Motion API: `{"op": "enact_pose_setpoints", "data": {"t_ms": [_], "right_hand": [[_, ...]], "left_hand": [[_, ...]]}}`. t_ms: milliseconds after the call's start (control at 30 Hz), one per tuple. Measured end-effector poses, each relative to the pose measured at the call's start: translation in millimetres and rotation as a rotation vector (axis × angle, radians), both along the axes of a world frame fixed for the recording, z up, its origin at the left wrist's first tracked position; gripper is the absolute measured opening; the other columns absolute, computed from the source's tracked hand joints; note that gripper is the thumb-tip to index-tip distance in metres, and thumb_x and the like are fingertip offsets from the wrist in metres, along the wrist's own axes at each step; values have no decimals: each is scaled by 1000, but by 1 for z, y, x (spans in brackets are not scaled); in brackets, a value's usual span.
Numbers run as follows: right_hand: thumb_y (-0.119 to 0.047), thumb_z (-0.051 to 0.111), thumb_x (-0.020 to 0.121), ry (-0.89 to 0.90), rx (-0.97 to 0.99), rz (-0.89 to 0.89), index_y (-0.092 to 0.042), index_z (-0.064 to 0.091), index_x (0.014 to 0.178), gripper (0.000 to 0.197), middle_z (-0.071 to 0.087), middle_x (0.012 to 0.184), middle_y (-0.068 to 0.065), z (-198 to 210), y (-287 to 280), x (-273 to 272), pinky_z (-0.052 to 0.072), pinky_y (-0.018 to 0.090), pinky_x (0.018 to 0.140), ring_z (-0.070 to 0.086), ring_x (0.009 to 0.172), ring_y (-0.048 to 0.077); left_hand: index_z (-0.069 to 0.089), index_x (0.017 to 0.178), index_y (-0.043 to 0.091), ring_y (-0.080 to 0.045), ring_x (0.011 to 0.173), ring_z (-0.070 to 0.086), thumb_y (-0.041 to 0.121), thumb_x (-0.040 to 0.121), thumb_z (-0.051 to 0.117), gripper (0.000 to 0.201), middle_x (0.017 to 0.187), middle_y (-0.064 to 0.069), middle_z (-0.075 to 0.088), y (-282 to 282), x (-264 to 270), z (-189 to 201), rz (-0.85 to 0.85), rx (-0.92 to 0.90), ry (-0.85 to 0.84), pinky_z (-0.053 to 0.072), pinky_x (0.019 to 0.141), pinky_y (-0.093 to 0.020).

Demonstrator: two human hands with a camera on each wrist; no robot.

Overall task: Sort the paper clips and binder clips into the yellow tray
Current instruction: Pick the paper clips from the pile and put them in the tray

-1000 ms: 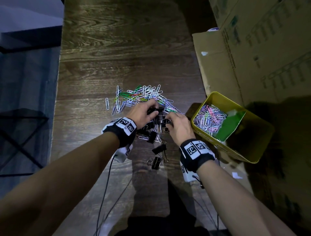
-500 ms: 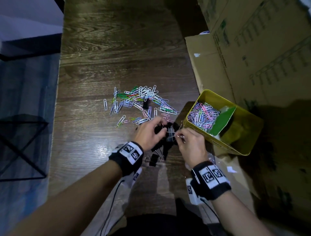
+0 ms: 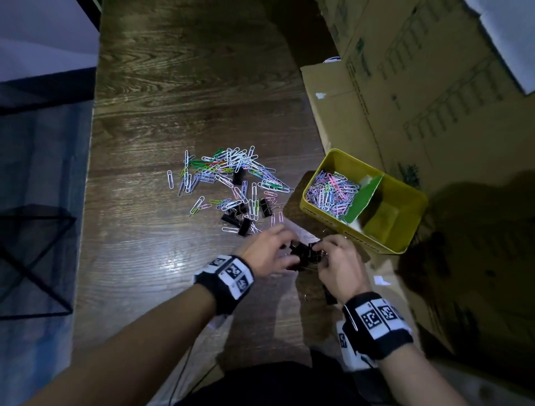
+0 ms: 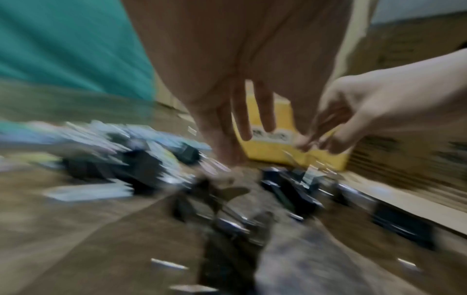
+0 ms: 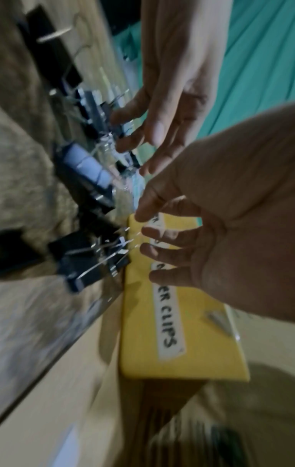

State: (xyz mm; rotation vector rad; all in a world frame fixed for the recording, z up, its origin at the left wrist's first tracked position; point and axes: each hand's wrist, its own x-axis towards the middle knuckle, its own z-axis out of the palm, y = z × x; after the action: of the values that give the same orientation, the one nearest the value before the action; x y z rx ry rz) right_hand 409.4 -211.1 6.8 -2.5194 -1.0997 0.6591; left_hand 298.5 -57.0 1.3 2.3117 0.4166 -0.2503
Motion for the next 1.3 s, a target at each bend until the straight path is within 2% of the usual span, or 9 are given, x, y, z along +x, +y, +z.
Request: {"op": "enact_pose_setpoints", "data": {"t_ms": [100,167,267,400,667,833,933,1033,1300], "right_hand": [[-5,59,80,26,74,3,-14,67,107,30,58,112,7,20,24,-3,49,37,89,57,101,26],[-12,58,85,71,97,31,-13,60,119,34,55,118,8,25,49,-5,48,37,93,58,103,27],[-18,56,90,106,-1,69,-14,42,135,47,50,126,13,20,88,-7,46,38,93,56,109,30],[-22,55,93,82,-93,126,-16,36,139,50,45,132,19,6,122,-10,47,42,90,55,112,35],[1,48,91,75,-59,72,-10,57,122,34,64,109,19,-12,136,-7,52,39,82,63,98,35],[-5,52,89,124,102,-35,-12,63,114,28,66,110,11,-2,130,-11,52,31,85,64,94,26],[-9,57,87,134,149,-20,-14,63,104,19,64,105,4,5,117,-18,49,23,77,61,84,17],[-9,58,86,143,148,56,-14,63,99,15,64,104,3,4,102,-26,52,28,78,61,83,18],[5,49,89,220,121,386,-15,61,105,28,61,104,3,-8,90,-42,52,34,69,58,74,18]], "left_hand": [[57,115,20,-28,91,61,42,83,58,39,114,-8,54,43,-17,8,250,253,-54,53,76,-40],[47,125,25,-32,89,60,50,77,65,58,120,-11,42,68,-25,10,360,350,106,53,71,-39],[31,131,32,-34,91,59,71,66,61,82,125,-10,28,83,-32,1,322,396,374,52,73,-41],[29,127,34,-33,89,58,84,62,47,84,122,-10,29,74,-29,-21,284,464,431,51,71,-36],[50,114,20,-34,91,58,43,77,66,47,119,-9,45,71,-32,-36,438,304,229,51,74,-41],[62,96,11,-30,88,56,19,75,70,24,104,-11,55,71,-46,-43,508,211,-3,45,75,-31],[66,88,12,-29,91,56,22,70,70,20,99,-10,55,70,-56,-48,556,153,-80,46,79,-32],[67,81,14,-23,88,58,35,67,60,27,94,-7,56,69,-68,-49,626,112,-188,46,81,-26],[67,77,8,-6,82,51,27,70,62,22,88,-9,57,55,-109,-35,581,202,-391,40,78,-10]]}}
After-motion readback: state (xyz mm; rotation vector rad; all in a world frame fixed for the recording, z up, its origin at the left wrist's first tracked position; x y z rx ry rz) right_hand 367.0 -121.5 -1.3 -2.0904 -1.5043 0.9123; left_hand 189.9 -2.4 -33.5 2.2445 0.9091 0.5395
